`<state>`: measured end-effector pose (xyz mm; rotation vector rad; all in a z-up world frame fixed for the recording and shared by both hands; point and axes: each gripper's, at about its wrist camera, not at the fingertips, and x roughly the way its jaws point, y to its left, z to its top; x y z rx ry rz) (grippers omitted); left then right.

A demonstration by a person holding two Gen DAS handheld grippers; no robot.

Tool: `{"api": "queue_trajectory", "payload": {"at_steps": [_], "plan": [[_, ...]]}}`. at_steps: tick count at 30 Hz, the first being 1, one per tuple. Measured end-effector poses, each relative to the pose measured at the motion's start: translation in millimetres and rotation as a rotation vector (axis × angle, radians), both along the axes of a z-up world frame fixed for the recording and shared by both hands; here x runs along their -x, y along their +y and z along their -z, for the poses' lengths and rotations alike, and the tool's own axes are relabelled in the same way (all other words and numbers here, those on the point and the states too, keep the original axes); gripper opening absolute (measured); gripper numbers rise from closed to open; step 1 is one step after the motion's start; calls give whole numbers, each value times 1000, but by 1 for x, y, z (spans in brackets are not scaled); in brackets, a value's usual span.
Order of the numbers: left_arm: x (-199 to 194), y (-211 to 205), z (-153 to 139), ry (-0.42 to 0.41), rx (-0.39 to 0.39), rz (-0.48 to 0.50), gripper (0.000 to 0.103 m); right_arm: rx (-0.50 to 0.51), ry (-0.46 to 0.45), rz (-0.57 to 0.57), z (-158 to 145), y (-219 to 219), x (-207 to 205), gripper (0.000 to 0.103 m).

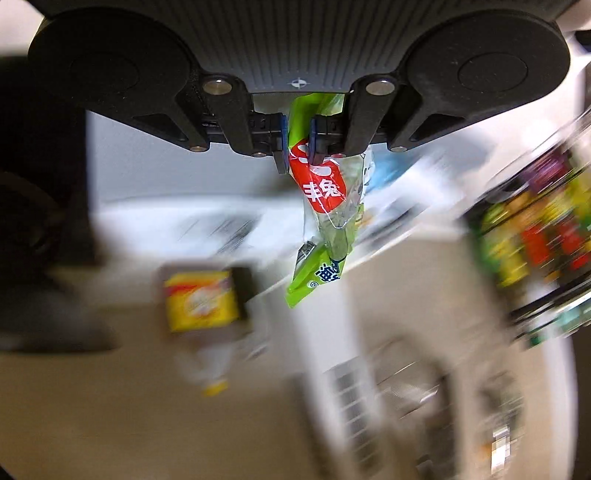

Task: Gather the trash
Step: 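Carry wrapper and pouch down over the bin and open both grippers, then raise both open tools back toward the grey mat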

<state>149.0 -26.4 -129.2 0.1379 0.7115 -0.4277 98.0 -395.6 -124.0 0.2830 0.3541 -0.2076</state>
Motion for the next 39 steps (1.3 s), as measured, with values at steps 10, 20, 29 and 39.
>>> {"api": "queue_trajectory", "payload": {"at_steps": [10, 20, 29, 39], "plan": [[43, 8, 41, 28, -16, -45, 96, 142, 336, -366, 119, 115, -3, 12], [71, 18, 40, 21, 2, -59, 96, 221, 473, -410, 155, 147, -5, 53], [93, 7, 1, -69, 93, -21, 103, 180, 268, -383, 48, 127, 85, 80], [125, 10, -28, -176, 115, -16, 103, 188, 225, -404, 24, 147, 114, 81]]}}
